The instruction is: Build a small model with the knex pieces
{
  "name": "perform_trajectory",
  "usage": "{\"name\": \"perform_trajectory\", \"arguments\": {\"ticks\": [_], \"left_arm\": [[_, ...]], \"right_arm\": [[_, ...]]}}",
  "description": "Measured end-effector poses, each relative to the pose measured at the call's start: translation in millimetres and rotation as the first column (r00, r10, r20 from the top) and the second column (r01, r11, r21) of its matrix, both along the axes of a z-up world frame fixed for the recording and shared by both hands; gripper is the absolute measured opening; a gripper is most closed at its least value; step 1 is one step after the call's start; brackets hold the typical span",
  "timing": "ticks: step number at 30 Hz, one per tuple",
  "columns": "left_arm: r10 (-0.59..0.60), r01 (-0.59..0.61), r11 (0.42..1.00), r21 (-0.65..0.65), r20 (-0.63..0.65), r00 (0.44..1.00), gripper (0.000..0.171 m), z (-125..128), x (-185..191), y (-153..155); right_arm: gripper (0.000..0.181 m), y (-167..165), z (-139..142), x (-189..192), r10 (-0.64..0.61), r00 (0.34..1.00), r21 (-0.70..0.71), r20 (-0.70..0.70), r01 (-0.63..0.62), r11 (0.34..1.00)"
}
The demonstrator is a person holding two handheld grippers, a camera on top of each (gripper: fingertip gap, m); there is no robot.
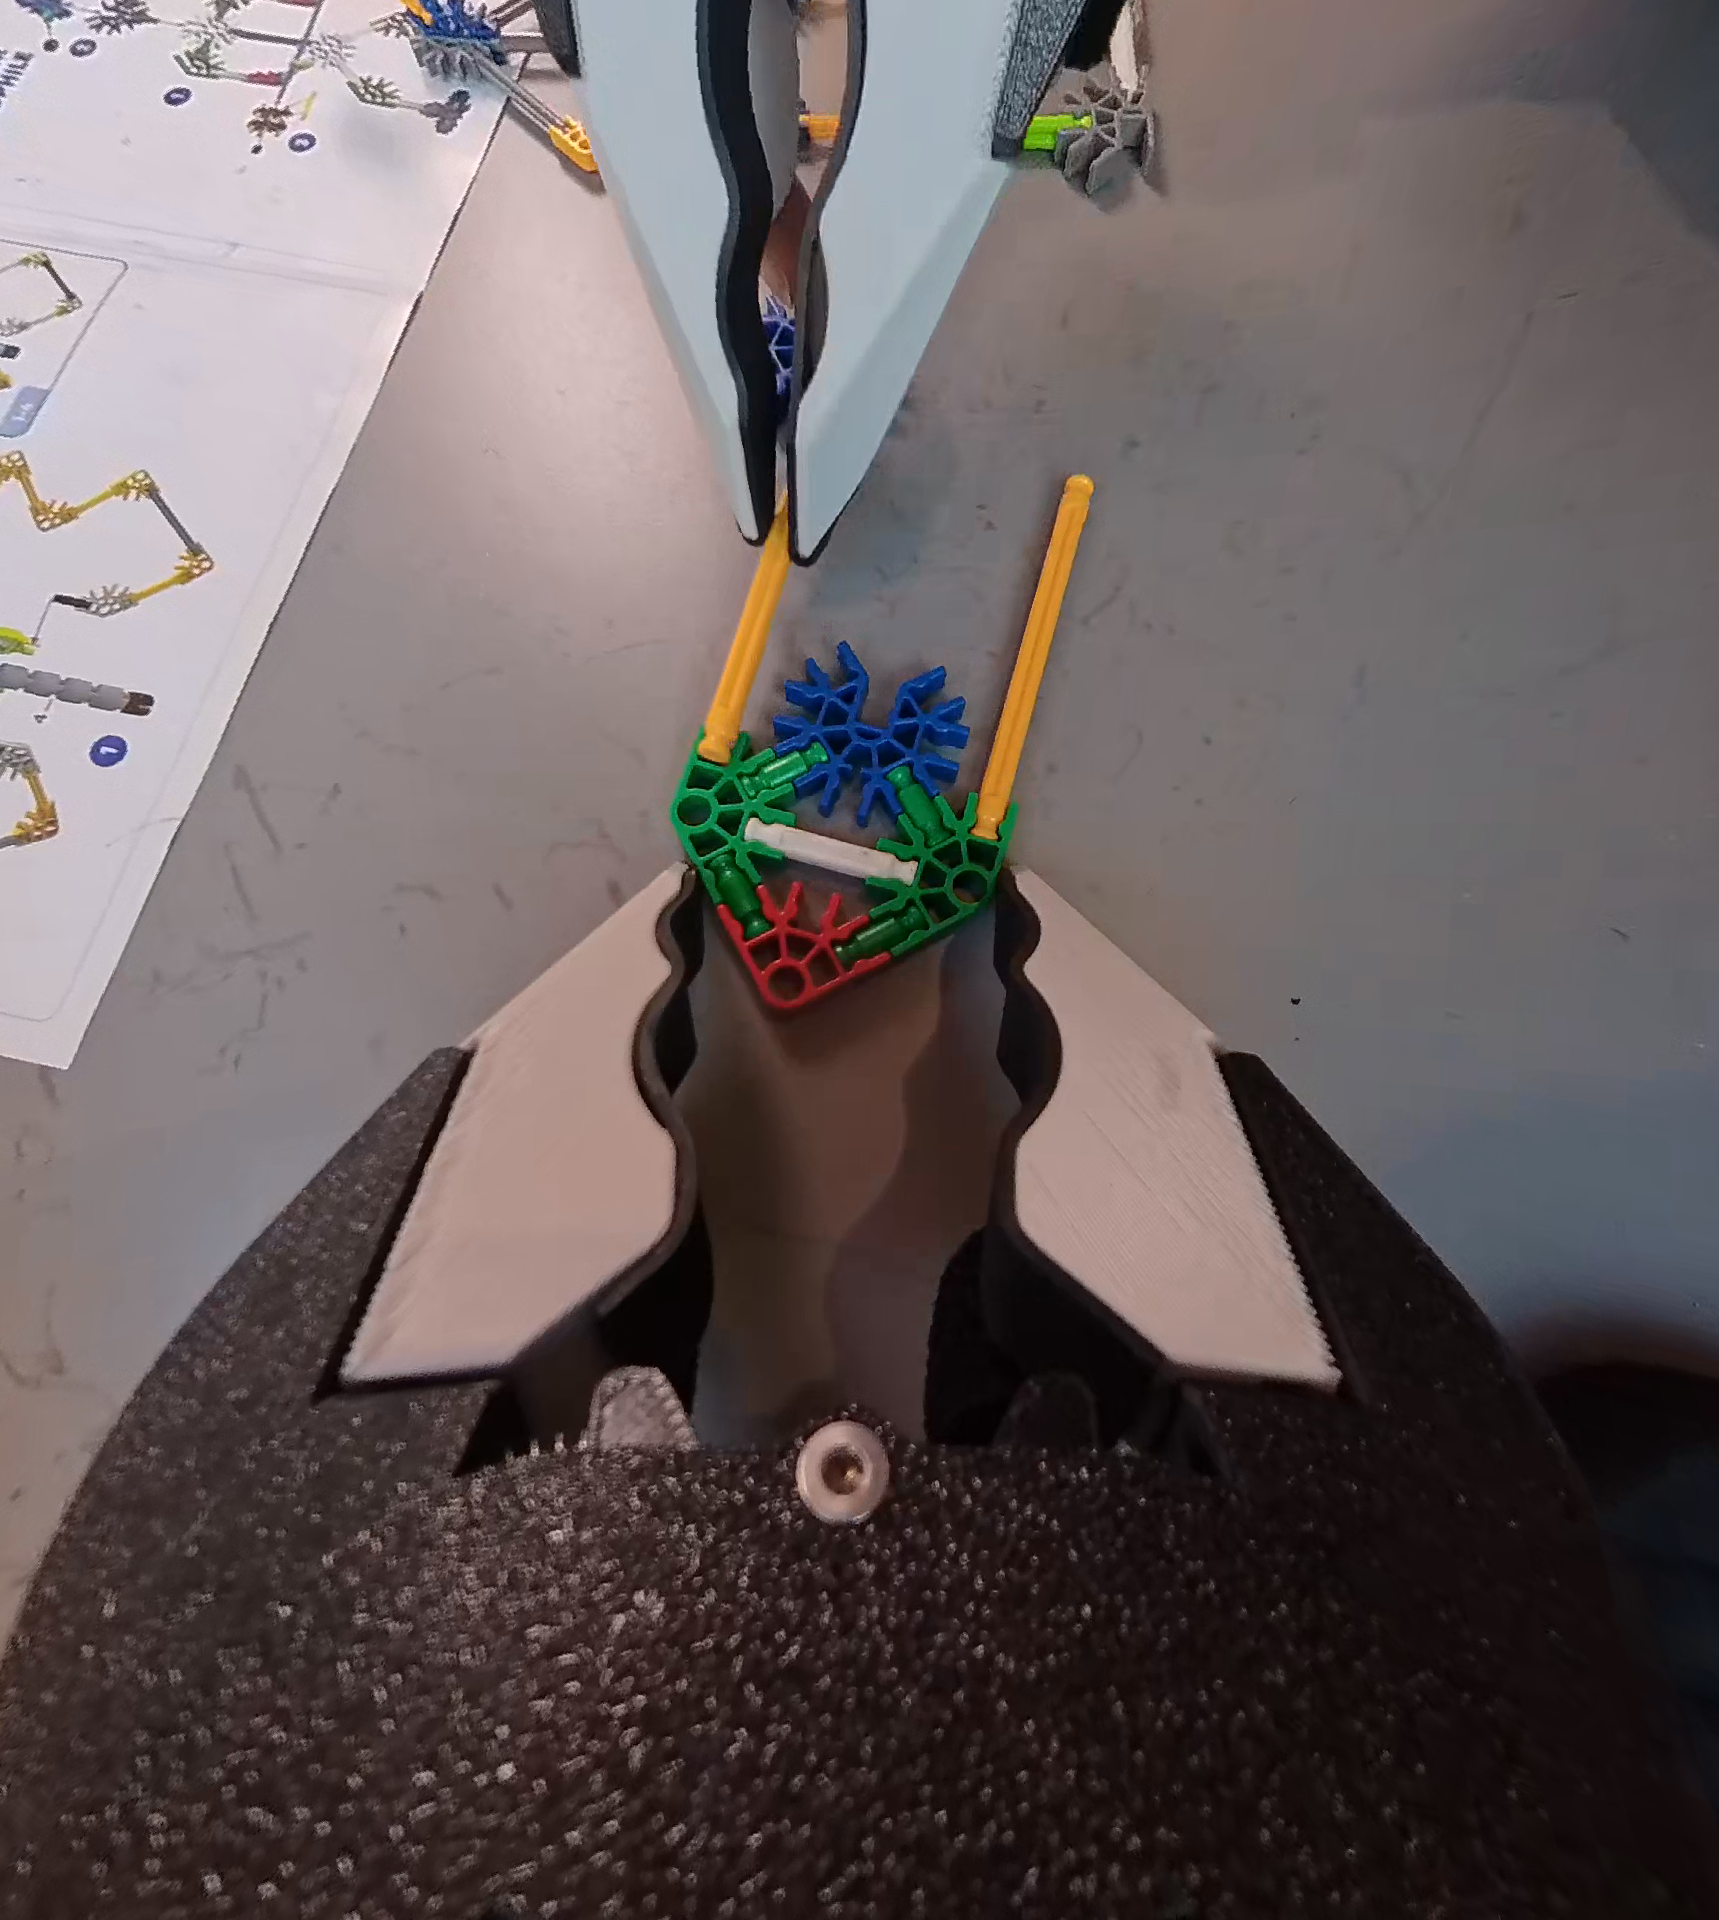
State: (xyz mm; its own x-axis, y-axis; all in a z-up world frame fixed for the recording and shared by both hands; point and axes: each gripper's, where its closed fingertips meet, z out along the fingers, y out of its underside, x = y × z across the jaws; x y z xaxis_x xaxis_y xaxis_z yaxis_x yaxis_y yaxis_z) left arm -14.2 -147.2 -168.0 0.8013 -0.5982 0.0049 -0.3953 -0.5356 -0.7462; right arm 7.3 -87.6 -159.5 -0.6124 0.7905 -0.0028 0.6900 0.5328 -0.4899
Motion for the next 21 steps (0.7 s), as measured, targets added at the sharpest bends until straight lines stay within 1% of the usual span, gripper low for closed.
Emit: {"name": "perform_trajectory", "arguments": {"ticks": [6,8,9,10,12,13,18,21], "left_arm": [[-0.002,0.002,1.000,0.000,0.001,1.000,0.056,0.1,0.0,-0.3],[-0.002,0.002,1.000,0.000,0.001,1.000,0.056,0.0,0.0,-0.3],[-0.002,0.002,1.000,0.000,0.001,1.000,0.057,0.0,0.0,-0.3],[-0.002,0.002,1.000,0.000,0.001,1.000,0.057,0.0,0.0,-0.4],[-0.003,0.003,1.000,0.000,0.001,1.000,0.057,0.1,0.0,-0.4],[-0.003,0.003,1.000,0.000,0.001,1.000,0.057,0.1,0.1,-0.4],[0.000,0.000,1.000,0.002,0.002,1.000,0.057,0.0,-0.2,-0.3],[0.001,-0.001,1.000,0.002,0.001,1.000,0.057,0.0,-0.3,-0.2]], "right_arm": [[0.004,1.7,-6.3,0.2,0.006,1.000,0.024,0.018,-0.007,1.000],[0.011,0.3,-2.6,-4.1,0.012,1.000,0.022,-0.002,-0.011,1.000],[0.011,-2.5,1.0,-7.1,0.013,1.000,0.005,-0.011,-0.013,1.000],[0.009,-5.8,5.1,-11.4,0.012,1.000,-0.011,-0.026,-0.012,1.000],[0.000,-13.1,8.6,-19.0,0.024,0.999,-0.025,-0.044,-0.025,0.999],[0.000,-16.4,7.9,-22.4,0.033,0.998,-0.020,-0.051,-0.034,0.999],[0.000,-25.4,-1.7,-29.9,0.062,0.998,-0.003,-0.003,-0.062,0.998],[0.000,-25.1,-2.7,-29.6,0.059,0.996,0.013,0.063,-0.060,0.998]]}}
